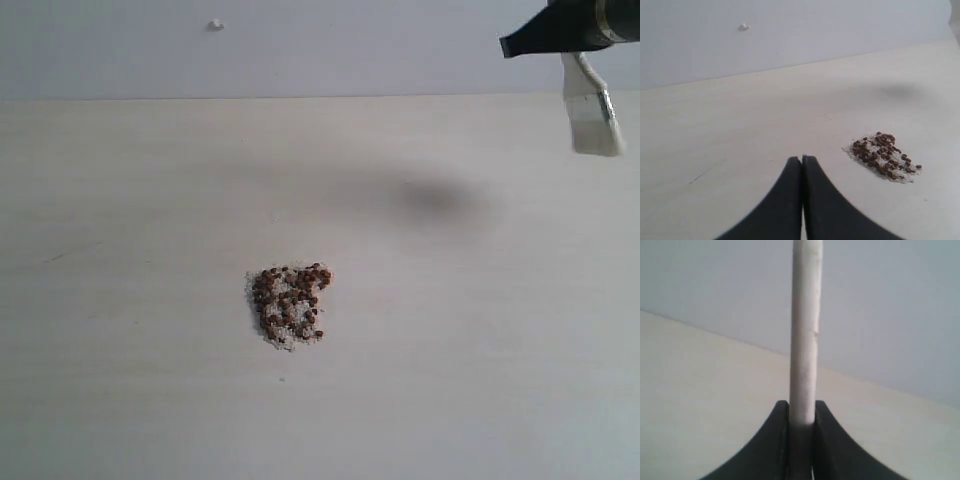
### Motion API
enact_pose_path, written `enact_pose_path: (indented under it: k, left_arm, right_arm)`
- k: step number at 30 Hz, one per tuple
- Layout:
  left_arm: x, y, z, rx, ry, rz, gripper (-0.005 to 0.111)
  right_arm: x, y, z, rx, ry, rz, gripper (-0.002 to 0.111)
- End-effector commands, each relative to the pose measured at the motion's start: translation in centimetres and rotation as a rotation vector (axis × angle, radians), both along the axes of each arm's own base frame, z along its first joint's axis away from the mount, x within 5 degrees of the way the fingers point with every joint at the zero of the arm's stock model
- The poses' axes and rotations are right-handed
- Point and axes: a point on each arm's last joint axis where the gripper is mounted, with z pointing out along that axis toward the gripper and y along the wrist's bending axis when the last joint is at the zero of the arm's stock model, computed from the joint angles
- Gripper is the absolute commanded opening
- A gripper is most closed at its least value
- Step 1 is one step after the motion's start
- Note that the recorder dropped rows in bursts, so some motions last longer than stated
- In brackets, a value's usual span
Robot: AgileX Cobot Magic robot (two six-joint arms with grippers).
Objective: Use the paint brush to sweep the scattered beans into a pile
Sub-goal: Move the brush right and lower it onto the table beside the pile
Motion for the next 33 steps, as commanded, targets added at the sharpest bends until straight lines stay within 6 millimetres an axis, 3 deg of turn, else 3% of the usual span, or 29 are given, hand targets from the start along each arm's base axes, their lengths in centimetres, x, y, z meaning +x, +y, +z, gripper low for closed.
enact_pose_path:
  k: [1, 4, 10, 16, 20, 25, 33]
  left_arm:
    - [0.0, 0.0, -0.1, 0.005, -0.003, -0.004, 0.0]
    - [0.0, 0.0, -0.1, 0.005, -0.003, -0.004, 0.0]
    - [0.0, 0.0, -0.1, 0.005, -0.003, -0.004, 0.0]
    - [0.0, 0.0, -0.1, 0.005, -0.003, -0.004, 0.0]
    - [0.0, 0.0, -0.1, 0.005, -0.003, -0.004, 0.0]
    - [0.0, 0.0, -0.1, 0.005, -0.003, -0.004, 0.0]
    - [0.0, 0.0, -0.1, 0.005, -0.003, -0.004, 0.0]
  right_arm:
    - [-2.0, -1.6, -2.2, -0.058, 0.27, -0.188, 0.0]
    - [-3.8, 0.1, -3.4, 0.157, 0.519, -0.141, 0.0]
    - [-7.1, 4.8, -3.4, 0.577, 0.906, 0.139, 0.0]
    - [-6.9, 6.6, -4.4, 0.935, 0.735, 0.154, 0.0]
    - [-7.8, 6.5, -6.4, 0.961, 0.689, 0.166, 0.0]
    - [-8.9, 6.5, -9.3, 0.973, 0.754, 0.137, 0.0]
    - [-8.3, 7.4, -14.0, 1.086, 0.809, 0.195, 0.0]
